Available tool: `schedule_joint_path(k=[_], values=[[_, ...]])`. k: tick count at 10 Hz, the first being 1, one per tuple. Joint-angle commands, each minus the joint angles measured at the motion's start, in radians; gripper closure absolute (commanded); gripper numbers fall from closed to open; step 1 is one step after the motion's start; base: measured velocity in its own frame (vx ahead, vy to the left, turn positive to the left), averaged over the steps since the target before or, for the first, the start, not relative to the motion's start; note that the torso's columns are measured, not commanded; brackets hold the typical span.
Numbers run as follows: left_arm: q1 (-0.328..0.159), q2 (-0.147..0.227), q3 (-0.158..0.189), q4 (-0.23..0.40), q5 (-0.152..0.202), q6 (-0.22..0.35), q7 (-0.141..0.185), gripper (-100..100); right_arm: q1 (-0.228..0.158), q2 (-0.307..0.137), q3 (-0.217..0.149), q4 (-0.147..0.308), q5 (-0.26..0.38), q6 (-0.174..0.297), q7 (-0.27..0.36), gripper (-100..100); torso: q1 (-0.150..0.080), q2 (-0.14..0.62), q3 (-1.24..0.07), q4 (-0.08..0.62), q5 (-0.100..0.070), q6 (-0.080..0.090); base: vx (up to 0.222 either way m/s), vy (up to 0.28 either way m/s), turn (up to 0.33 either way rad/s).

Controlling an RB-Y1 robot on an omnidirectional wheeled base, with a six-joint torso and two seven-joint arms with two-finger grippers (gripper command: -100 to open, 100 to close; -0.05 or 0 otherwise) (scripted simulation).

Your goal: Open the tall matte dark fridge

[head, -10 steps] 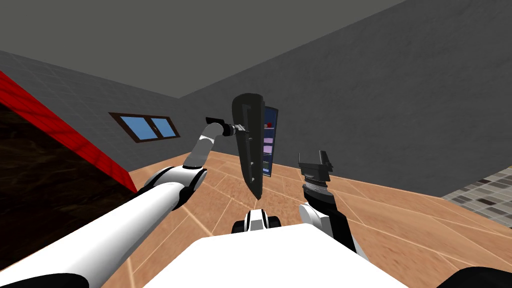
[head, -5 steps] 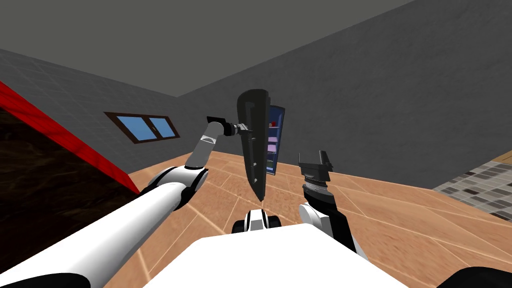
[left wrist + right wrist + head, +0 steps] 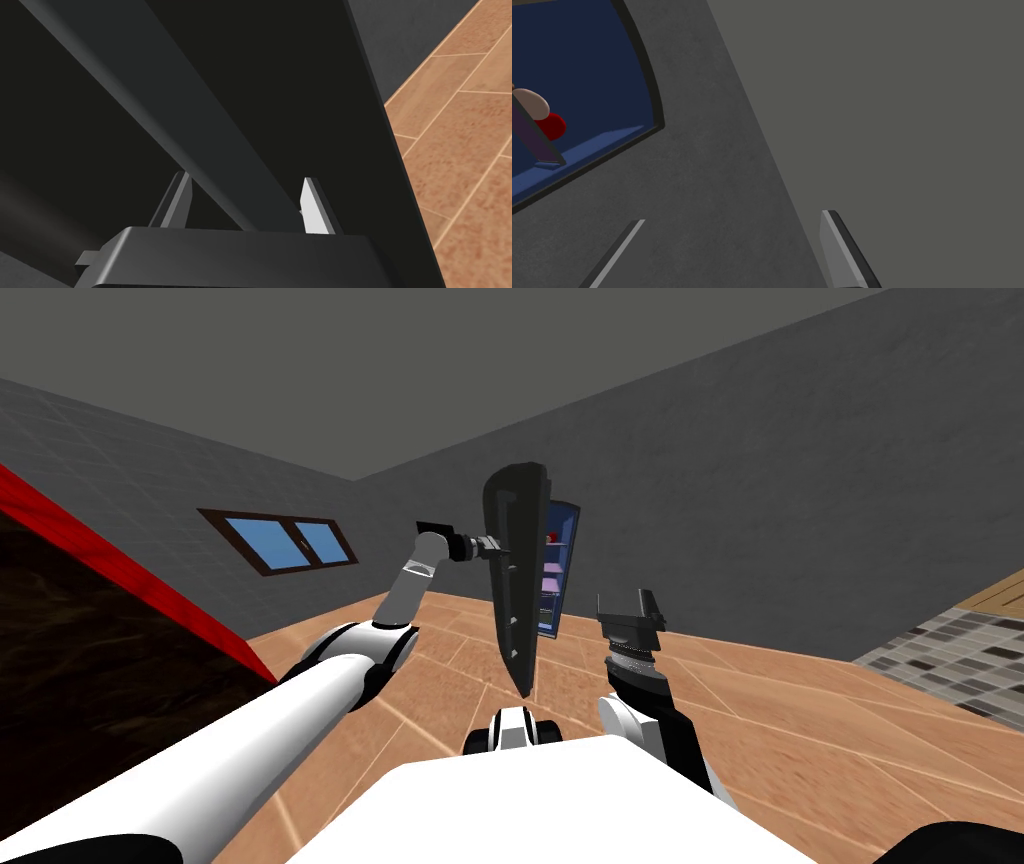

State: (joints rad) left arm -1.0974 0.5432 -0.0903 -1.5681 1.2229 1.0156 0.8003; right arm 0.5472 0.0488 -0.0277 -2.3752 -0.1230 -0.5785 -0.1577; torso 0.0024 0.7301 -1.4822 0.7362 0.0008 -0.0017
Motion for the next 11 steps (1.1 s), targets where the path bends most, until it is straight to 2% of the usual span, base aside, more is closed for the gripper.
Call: schedule_joint_path(k=[1, 2, 4, 5, 7, 8, 9, 11], values=[[0.0, -0.007, 0.001, -0.031, 0.046, 0.015, -0.01, 100, 0.0, 0.0, 0.0, 0.0, 0.0, 0.0, 0.0, 0, 0.002, -0.002, -0.002, 0.0, 0.001, -0.001, 0.059, 0.273, -0.069], [0.0, -0.007, 0.001, -0.031, 0.046, 0.015, -0.01, 100, 0.0, 0.0, 0.0, 0.0, 0.0, 0.0, 0.0, 0, 0.003, -0.001, -0.001, 0.001, 0.001, 0.0, 0.054, 0.257, -0.026], [0.006, -0.018, 0.0, -0.065, 0.09, 0.03, -0.019, 100, 0.0, 0.0, 0.0, 0.0, 0.0, 0.0, 0.0, 0, 0.003, -0.002, -0.002, 0.0, 0.001, -0.001, 0.049, 0.311, -0.047], [0.006, -0.018, 0.0, -0.065, 0.09, 0.03, -0.019, 100, 0.0, 0.0, 0.0, 0.0, 0.0, 0.0, 0.0, 0, 0.003, -0.002, -0.001, 0.0, 0.002, 0.0, 0.066, 0.258, -0.037], [0.011, -0.029, -0.002, -0.099, 0.135, 0.044, -0.027, 100, 0.0, 0.0, 0.0, 0.0, 0.0, 0.0, 0.0, 0, -0.002, -0.004, -0.003, 0.0, -0.001, 0.001, 0.069, 0.289, -0.039], [-0.016, -0.004, 0.005, -0.111, 0.147, 0.07, 0.016, -100, 0.0, 0.0, 0.0, 0.0, 0.0, 0.0, 0.0, 0, -0.002, -0.002, -0.002, 0.0, -0.001, 0.001, 0.069, 0.102, 0.087], [-0.027, 0.005, 0.009, -0.116, 0.155, 0.078, 0.029, -100, 0.0, 0.0, 0.0, 0.0, 0.0, 0.0, 0.0, 0, -0.012, 0.002, 0.002, 0.001, -0.003, 0.001, 0.072, -0.048, 0.089], [-0.048, 0.022, 0.017, -0.126, 0.17, 0.095, 0.054, -100, 0.0, 0.001, 0.0, 0.0, 0.0, 0.0, 0.0, 0, -0.018, 0.008, 0.005, 0.003, -0.007, 0.005, 0.05, -0.1, 0.062]])
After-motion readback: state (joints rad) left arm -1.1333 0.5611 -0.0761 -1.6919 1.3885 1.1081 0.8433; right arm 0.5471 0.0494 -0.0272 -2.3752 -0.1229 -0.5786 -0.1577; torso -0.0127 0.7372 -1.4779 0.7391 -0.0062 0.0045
